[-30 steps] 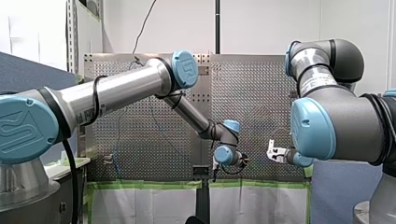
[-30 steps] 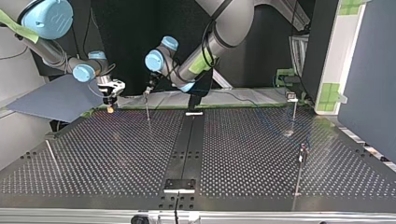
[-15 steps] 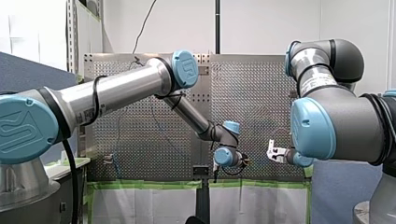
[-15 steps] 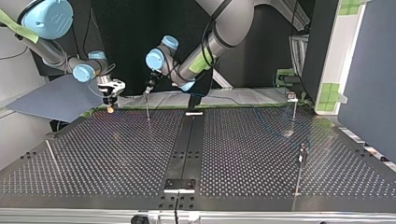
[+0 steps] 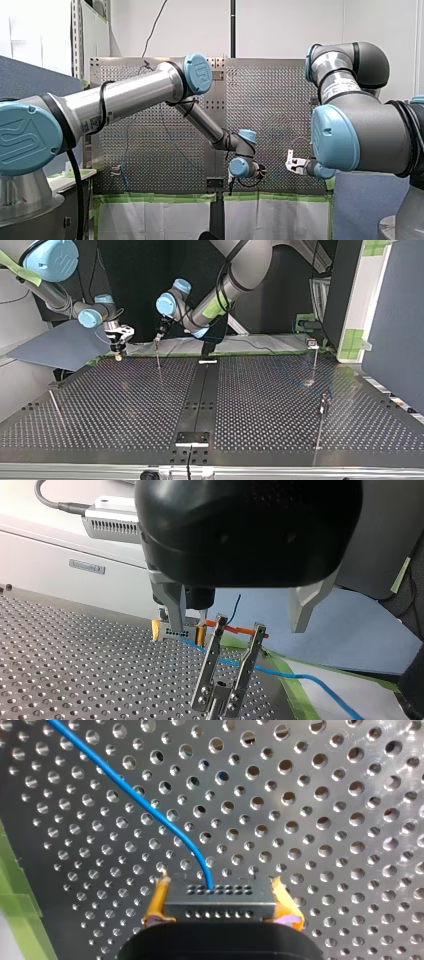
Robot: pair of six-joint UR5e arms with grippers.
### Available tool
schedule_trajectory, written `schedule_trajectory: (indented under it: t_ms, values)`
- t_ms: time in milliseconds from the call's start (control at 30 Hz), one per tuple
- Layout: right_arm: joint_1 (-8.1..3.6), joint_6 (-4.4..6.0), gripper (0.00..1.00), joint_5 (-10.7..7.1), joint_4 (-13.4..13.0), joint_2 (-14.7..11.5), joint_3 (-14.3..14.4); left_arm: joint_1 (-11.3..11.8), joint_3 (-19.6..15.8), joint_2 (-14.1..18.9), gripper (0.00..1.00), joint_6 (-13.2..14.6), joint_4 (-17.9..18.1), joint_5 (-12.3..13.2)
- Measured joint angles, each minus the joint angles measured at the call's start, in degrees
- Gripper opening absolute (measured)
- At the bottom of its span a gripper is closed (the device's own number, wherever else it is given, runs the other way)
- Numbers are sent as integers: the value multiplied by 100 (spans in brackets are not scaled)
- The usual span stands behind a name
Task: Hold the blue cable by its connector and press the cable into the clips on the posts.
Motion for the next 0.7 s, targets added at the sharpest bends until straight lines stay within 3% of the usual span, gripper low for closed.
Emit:
schedule_trajectory:
  t_ms: [167, 267, 500, 700]
  values:
    - [-1, -1, 0, 10, 15, 0, 0, 2, 7, -2, 100, 0, -5, -8]
    - [-3, -61, 0, 55, 101, 0, 1, 0, 8, -3, 100, 7, -20, -13]
    - [-13, -396, 0, 257, 450, 0, 89, -18, 5, 0, 100, 72, -255, -64]
    - [-45, -699, 0, 250, 745, -6, 303, -71, -77, 48, 100, 193, -542, -78]
